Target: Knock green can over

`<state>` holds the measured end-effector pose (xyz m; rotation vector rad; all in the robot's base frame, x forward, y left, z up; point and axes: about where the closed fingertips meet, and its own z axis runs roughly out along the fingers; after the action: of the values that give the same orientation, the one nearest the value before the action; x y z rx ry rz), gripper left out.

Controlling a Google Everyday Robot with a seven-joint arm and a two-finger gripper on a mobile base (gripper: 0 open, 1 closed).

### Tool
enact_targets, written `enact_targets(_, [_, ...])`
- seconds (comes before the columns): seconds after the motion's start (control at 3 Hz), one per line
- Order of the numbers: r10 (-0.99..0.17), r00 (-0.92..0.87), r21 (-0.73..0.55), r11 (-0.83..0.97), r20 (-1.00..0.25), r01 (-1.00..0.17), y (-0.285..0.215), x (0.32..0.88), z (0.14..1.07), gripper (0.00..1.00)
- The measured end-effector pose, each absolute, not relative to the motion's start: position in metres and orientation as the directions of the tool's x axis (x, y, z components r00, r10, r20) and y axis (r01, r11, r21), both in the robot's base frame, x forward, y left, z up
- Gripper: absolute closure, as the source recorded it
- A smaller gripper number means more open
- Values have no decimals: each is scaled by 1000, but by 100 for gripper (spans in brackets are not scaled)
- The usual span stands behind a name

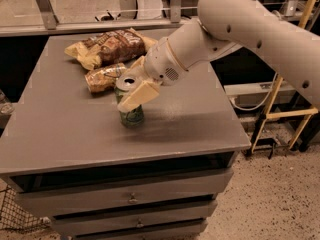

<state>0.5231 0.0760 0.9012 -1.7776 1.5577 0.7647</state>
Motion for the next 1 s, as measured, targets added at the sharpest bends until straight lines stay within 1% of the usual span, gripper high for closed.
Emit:
enact_targets(0.33, [-626,123,-94,-80,-770,-992,73,527,900,61])
enact_targets(0.67, [-687,151,-148,-64,-711,-987,63,532,902,85])
enact_targets(1.0, [-781,174,-225,-44,-600,-973,42,543,905,100])
